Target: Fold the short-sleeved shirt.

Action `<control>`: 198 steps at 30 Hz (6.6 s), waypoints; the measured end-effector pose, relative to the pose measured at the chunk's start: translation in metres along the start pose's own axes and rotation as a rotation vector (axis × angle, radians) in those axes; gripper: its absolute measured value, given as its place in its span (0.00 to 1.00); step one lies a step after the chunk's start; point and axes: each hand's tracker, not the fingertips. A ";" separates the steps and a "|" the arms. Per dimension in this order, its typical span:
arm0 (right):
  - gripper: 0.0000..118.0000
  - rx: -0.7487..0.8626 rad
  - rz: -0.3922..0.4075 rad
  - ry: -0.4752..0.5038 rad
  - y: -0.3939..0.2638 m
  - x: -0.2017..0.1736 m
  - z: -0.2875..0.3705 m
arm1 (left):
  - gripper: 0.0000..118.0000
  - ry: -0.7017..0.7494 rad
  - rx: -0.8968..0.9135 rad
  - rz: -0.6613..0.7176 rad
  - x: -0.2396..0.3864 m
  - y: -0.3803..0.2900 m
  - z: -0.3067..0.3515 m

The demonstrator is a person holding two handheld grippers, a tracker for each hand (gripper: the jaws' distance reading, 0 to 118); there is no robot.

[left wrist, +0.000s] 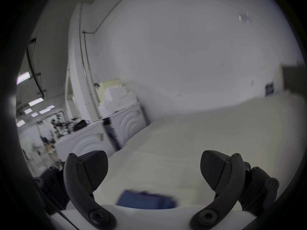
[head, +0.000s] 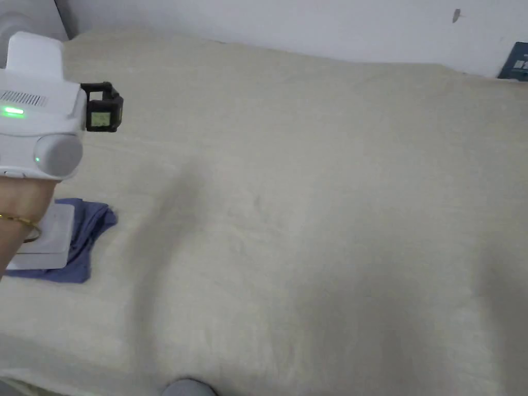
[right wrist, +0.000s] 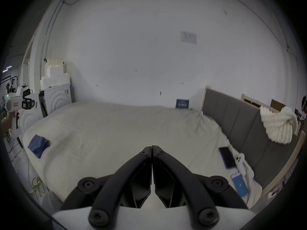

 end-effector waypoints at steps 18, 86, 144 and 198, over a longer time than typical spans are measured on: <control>0.00 0.201 -0.070 -0.022 -0.013 0.040 0.029 | 0.00 -0.466 0.147 0.236 0.182 -0.002 0.143; 0.00 0.070 -0.089 -0.027 -0.094 0.006 0.027 | 0.00 -0.476 0.008 0.146 0.205 -0.082 0.164; 1.00 0.055 -0.103 -0.025 -0.088 0.005 0.026 | 1.00 -0.499 0.013 0.136 0.213 -0.081 0.173; 1.00 -0.350 -0.291 0.004 -0.046 0.012 0.022 | 1.00 -0.552 -0.025 0.182 0.215 -0.081 0.194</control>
